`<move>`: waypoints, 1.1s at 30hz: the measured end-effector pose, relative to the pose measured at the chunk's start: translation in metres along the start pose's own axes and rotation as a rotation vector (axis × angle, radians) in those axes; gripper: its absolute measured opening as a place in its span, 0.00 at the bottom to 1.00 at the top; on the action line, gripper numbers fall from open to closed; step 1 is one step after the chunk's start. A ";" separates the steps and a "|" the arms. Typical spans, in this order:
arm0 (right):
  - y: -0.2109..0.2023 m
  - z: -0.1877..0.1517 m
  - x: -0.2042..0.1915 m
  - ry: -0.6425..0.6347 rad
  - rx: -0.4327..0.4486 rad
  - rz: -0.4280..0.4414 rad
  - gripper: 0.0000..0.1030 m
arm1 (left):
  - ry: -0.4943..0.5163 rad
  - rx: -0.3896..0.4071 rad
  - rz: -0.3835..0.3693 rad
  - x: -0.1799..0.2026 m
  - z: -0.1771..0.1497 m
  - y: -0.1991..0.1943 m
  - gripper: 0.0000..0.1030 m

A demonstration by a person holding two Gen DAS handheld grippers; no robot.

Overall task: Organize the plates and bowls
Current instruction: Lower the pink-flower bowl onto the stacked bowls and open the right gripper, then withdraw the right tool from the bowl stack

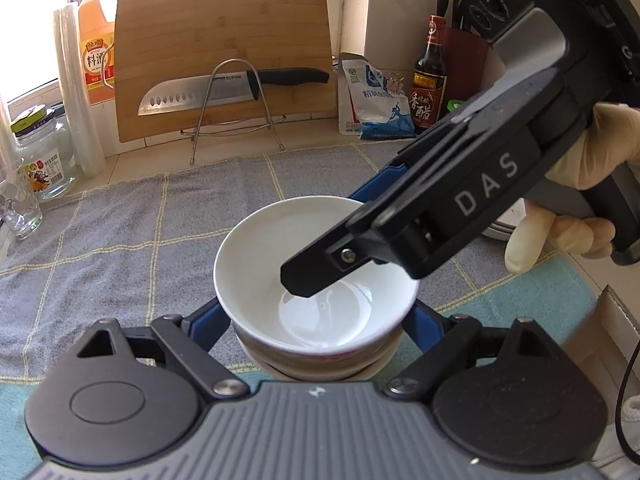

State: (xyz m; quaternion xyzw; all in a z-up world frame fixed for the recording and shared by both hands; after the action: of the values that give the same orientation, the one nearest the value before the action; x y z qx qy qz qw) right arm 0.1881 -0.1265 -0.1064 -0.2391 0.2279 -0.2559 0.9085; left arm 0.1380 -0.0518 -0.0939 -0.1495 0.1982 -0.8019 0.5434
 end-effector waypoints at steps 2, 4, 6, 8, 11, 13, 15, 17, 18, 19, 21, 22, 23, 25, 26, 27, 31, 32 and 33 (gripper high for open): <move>0.001 0.000 0.001 0.002 -0.002 0.000 0.79 | -0.008 -0.004 -0.003 0.000 0.000 0.001 0.89; 0.002 -0.001 0.001 0.001 -0.006 0.000 0.79 | -0.013 -0.008 -0.005 0.000 -0.001 0.001 0.89; 0.002 -0.002 0.002 0.001 -0.008 0.001 0.79 | -0.010 -0.010 -0.005 0.000 -0.001 0.001 0.89; 0.002 -0.003 0.001 0.000 -0.011 0.003 0.80 | -0.007 -0.013 -0.004 0.000 -0.002 0.002 0.90; 0.003 -0.004 0.000 -0.003 -0.007 0.014 0.89 | -0.008 -0.016 -0.010 0.000 -0.002 0.004 0.93; 0.003 -0.002 0.000 -0.024 0.007 0.006 1.00 | -0.008 -0.013 -0.011 -0.001 -0.002 0.004 0.94; 0.002 -0.001 -0.002 -0.036 0.013 0.014 1.00 | 0.002 -0.006 -0.013 -0.001 -0.001 0.002 0.95; 0.000 0.000 -0.002 -0.047 0.019 0.015 1.00 | 0.003 -0.008 -0.016 -0.001 -0.002 0.001 0.96; -0.002 0.000 -0.003 -0.055 0.024 0.015 1.00 | 0.004 -0.009 -0.018 -0.001 -0.002 0.000 0.96; -0.003 0.000 -0.003 -0.064 0.028 0.014 1.00 | 0.007 -0.011 -0.018 -0.001 -0.003 -0.001 0.96; -0.005 0.000 -0.003 -0.082 0.035 0.003 1.00 | 0.016 -0.009 -0.018 -0.002 -0.003 -0.004 0.96; -0.006 -0.001 -0.003 -0.089 0.038 0.002 1.00 | 0.018 -0.006 -0.022 -0.002 -0.003 -0.005 0.96; -0.008 -0.001 -0.004 -0.098 0.041 0.001 1.00 | 0.020 -0.004 -0.028 -0.003 -0.003 -0.007 0.96; -0.011 -0.001 -0.004 -0.115 0.048 -0.005 1.00 | 0.022 0.003 -0.041 -0.003 -0.003 -0.010 0.96; -0.012 -0.001 -0.005 -0.124 0.051 -0.008 1.00 | 0.023 0.008 -0.048 -0.003 -0.003 -0.012 0.96; -0.014 -0.001 -0.006 -0.127 0.058 -0.004 1.00 | 0.023 0.012 -0.053 -0.004 -0.003 -0.014 0.96; -0.022 0.001 -0.009 -0.098 0.086 0.030 1.00 | 0.026 0.015 -0.062 -0.008 -0.002 -0.018 0.96; -0.025 0.002 -0.009 -0.089 0.099 0.037 1.00 | 0.029 0.014 -0.060 -0.009 -0.002 -0.018 0.96; -0.026 0.002 -0.007 -0.086 0.110 0.030 1.00 | 0.030 0.014 -0.057 -0.010 -0.001 -0.019 0.96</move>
State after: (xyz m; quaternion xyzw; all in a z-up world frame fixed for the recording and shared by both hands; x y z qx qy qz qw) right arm 0.1743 -0.1414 -0.0881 -0.1960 0.1777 -0.2440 0.9330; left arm 0.1258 -0.0360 -0.0864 -0.1392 0.1964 -0.8207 0.5181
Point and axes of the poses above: each gripper's, at about its wrist camera, not at the fingertips, and y roughly the way its jaws point, x to its right, z to its top, the point moved 9 cm from there along y, roughly the way its jaws point, and after that the axes turned 15 degrees about x, right-handed, at the moved point
